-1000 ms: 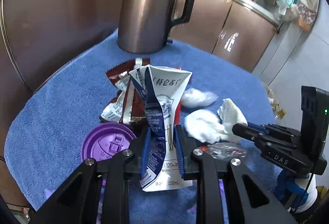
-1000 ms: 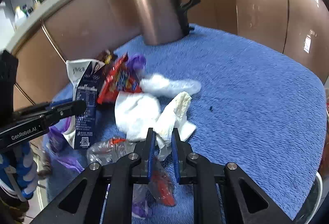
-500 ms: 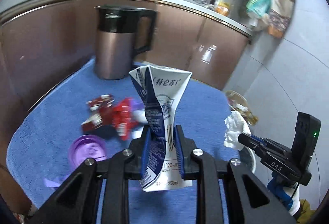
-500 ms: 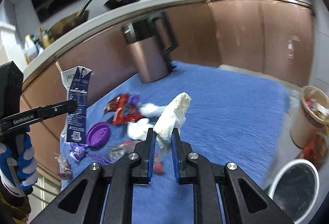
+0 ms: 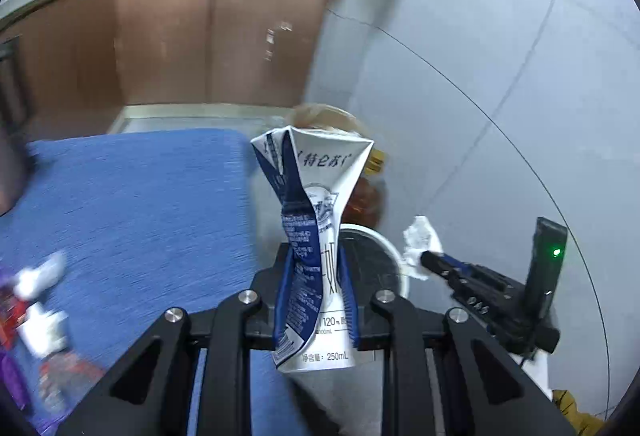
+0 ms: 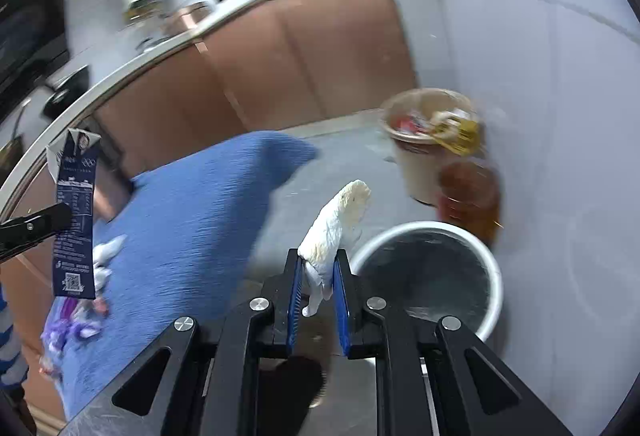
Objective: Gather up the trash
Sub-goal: 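Carry carton and tissue to the bin and open both grippers over it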
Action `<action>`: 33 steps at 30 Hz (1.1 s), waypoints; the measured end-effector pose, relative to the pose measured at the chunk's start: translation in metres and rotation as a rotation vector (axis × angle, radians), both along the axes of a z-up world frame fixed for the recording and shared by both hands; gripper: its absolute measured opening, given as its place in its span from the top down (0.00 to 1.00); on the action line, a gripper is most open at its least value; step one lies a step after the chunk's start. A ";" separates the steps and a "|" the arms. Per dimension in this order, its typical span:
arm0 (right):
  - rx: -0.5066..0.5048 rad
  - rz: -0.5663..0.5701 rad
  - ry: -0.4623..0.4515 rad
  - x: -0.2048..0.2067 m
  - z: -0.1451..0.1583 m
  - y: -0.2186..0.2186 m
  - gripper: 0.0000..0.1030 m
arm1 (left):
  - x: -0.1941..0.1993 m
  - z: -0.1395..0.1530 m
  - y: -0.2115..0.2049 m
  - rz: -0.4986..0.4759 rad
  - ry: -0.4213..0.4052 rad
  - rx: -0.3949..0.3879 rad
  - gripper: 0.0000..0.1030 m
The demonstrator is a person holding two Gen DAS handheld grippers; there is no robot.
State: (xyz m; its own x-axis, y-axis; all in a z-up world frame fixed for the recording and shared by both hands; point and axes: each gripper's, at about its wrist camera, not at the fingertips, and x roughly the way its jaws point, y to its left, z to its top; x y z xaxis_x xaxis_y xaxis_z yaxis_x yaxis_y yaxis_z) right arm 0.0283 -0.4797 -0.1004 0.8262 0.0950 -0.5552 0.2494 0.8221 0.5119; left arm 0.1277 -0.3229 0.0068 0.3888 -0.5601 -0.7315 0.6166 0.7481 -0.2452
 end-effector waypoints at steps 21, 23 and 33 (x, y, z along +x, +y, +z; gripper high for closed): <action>-0.047 -0.129 0.053 -0.008 -0.007 -0.054 0.52 | 0.021 0.012 -0.059 0.010 -0.029 -0.123 0.51; -0.077 -0.122 0.009 -0.014 0.016 -0.042 0.49 | 0.015 0.026 -0.038 0.052 -0.079 -0.139 0.51; -0.192 -0.047 -0.234 -0.055 0.127 0.019 0.47 | -0.035 0.087 0.077 0.150 -0.201 -0.139 0.51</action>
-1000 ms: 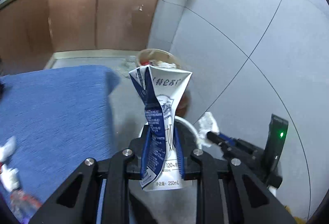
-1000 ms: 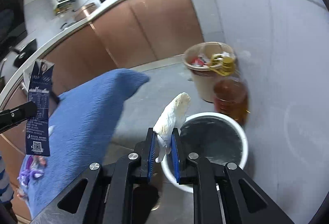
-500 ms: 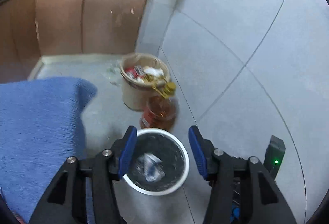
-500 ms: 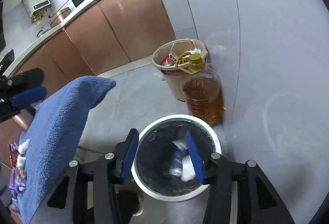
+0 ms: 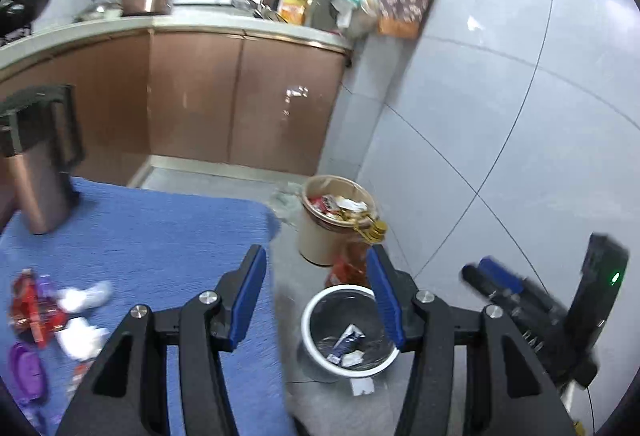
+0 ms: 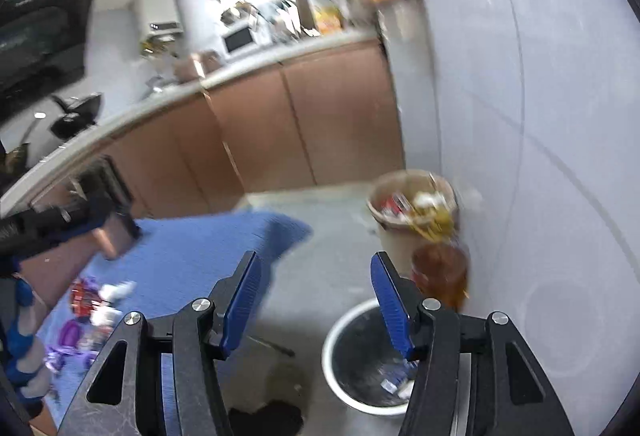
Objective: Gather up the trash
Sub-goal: 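Carry carton and tissue to the bin and open both grippers over it, then grasp the purple wrapper with the left gripper while the right gripper grasps the tissue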
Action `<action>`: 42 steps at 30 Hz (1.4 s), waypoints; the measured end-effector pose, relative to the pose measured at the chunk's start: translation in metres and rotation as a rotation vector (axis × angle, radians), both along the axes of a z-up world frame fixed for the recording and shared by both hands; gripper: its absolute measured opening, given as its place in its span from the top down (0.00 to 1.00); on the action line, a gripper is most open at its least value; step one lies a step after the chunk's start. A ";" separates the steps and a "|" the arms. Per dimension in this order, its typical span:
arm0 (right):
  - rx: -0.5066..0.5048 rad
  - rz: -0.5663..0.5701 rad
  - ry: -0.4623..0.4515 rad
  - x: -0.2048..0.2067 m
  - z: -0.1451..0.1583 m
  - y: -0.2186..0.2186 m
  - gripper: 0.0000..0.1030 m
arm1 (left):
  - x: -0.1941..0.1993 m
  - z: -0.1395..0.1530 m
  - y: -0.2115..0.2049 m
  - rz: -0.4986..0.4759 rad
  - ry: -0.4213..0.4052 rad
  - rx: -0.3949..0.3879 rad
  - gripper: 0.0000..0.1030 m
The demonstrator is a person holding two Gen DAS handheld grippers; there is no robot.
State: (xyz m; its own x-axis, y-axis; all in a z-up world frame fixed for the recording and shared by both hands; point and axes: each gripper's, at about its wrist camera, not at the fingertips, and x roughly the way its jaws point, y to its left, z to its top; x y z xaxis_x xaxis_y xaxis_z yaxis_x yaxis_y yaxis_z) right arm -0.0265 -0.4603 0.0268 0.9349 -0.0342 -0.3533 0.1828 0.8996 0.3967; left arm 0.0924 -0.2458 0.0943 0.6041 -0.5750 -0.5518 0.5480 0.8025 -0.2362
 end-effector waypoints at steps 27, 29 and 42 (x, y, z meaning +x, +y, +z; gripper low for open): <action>-0.148 0.339 -0.133 0.016 0.101 0.158 0.41 | -0.057 -0.027 0.346 0.480 0.009 0.090 0.46; -0.151 0.371 -0.108 0.028 0.096 0.170 0.40 | -0.054 -0.052 0.354 0.476 0.057 0.077 0.43; -0.153 0.553 0.077 0.116 0.048 0.238 0.31 | -0.025 -0.146 0.334 0.315 0.210 0.240 0.39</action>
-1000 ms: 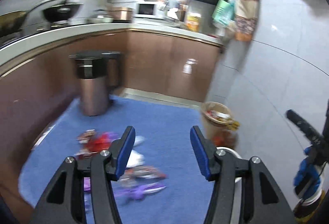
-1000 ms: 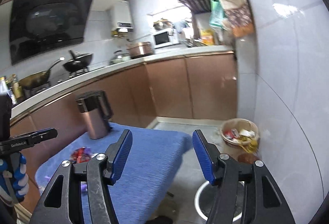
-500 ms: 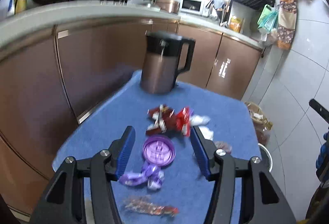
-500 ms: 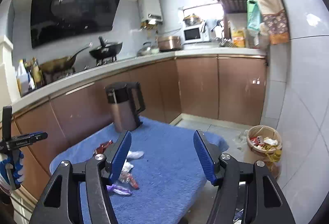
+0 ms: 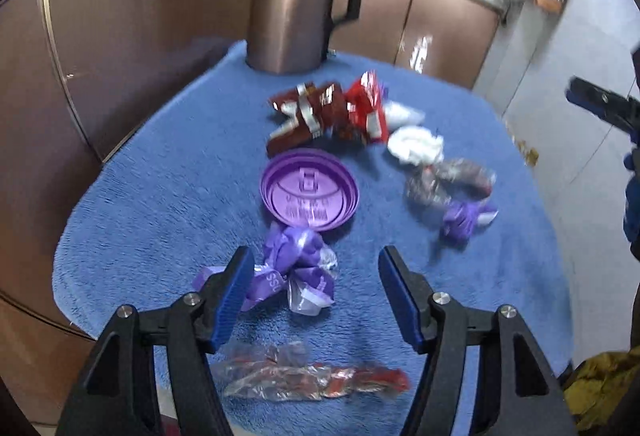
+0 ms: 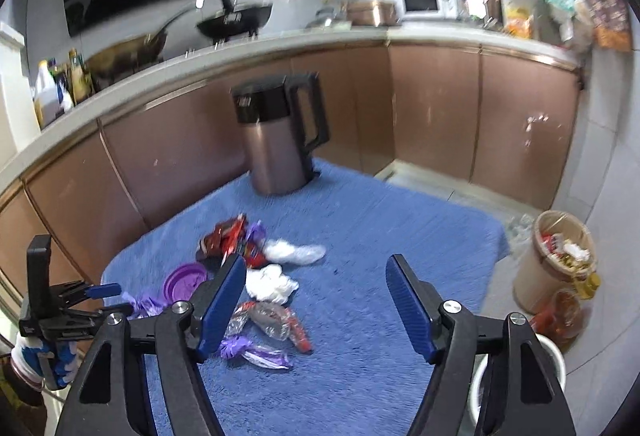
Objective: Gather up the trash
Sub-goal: 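Grasp the purple wrapper with the left gripper while the right gripper grasps the tissue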
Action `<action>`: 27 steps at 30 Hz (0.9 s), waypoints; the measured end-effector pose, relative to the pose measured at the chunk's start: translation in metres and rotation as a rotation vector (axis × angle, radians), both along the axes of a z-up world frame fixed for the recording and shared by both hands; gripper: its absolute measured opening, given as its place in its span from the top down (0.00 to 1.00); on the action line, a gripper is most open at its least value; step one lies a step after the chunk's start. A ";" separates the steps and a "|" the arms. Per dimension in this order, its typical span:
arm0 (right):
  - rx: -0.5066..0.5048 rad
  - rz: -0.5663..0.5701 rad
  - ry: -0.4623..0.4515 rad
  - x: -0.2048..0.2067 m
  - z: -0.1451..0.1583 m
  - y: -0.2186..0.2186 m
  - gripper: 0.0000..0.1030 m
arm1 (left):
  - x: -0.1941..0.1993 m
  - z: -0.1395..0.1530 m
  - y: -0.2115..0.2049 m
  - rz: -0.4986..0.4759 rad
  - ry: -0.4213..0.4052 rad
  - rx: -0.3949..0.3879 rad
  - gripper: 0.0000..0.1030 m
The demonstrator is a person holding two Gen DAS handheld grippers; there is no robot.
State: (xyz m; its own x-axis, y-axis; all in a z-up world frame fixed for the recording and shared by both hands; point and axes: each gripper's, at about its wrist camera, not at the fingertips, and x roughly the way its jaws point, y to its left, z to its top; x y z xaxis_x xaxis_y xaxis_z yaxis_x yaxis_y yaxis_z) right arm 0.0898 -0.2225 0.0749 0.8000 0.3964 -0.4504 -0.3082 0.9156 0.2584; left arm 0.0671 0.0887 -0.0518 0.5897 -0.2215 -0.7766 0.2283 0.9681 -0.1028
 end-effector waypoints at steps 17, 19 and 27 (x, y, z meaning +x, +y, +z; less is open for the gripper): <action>-0.077 0.195 0.325 0.136 -0.097 0.102 0.30 | 0.034 -0.045 0.009 0.023 0.071 -0.023 0.60; -0.068 0.202 0.344 0.142 -0.102 0.103 0.35 | 0.035 -0.044 0.008 0.026 0.063 -0.021 0.64; -0.046 0.218 0.311 0.140 -0.095 0.095 0.77 | 0.037 -0.017 0.013 0.088 -0.014 -0.051 0.67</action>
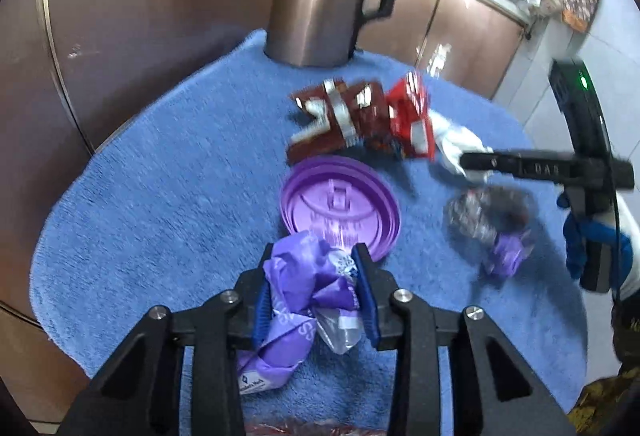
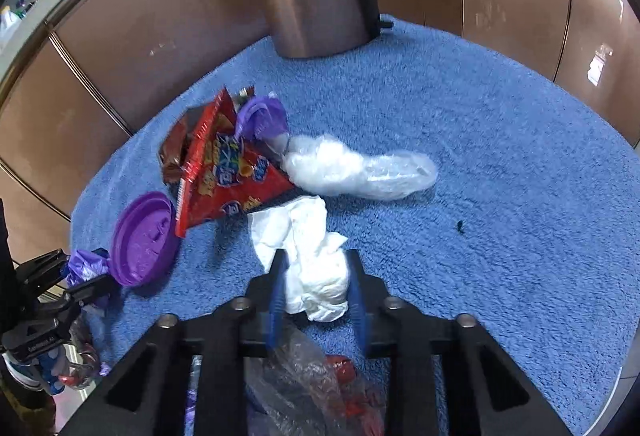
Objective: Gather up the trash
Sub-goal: 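Grasp the purple wrapper with the left gripper while the right gripper grasps the tissue, then carry wrapper and tissue to the bin and release both into it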
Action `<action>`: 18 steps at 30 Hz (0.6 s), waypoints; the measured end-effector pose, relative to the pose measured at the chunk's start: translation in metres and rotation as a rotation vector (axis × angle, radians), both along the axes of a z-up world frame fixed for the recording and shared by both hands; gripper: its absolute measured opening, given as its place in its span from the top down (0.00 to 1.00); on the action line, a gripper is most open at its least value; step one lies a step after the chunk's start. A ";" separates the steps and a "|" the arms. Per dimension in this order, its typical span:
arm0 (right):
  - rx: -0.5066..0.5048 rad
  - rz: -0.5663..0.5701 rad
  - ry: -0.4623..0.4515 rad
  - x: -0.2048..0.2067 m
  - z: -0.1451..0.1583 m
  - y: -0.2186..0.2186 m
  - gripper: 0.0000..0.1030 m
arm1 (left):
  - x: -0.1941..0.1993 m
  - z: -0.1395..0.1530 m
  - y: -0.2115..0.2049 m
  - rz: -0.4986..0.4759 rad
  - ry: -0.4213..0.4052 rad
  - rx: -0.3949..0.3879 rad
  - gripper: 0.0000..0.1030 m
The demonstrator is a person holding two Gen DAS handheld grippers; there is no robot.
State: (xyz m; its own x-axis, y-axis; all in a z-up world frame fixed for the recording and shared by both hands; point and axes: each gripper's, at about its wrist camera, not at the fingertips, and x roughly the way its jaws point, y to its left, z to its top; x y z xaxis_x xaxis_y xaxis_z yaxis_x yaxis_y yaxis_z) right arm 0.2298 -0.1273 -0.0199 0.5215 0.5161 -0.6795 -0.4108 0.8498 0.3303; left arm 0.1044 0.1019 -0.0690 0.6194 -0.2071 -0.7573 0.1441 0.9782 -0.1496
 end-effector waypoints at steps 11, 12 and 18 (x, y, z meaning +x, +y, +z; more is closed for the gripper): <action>0.115 -0.041 -0.203 -0.071 0.069 -0.047 0.79 | -0.034 0.077 0.003 0.082 -0.149 -0.051 0.67; 0.123 -0.044 -0.221 -0.076 0.074 -0.049 0.79 | -0.038 0.086 -0.001 0.086 -0.161 -0.053 0.67; 0.167 -0.083 -0.339 -0.125 0.106 -0.091 0.79 | -0.058 0.129 -0.022 0.069 -0.224 -0.078 0.67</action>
State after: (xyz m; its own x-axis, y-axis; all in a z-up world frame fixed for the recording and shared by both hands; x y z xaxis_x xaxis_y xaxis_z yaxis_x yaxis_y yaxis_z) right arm 0.1050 -0.2179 0.0858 0.7468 0.5518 -0.3712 -0.4526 0.8306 0.3243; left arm 0.0468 0.0796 0.0596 0.7849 -0.2109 -0.5826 0.1157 0.9736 -0.1966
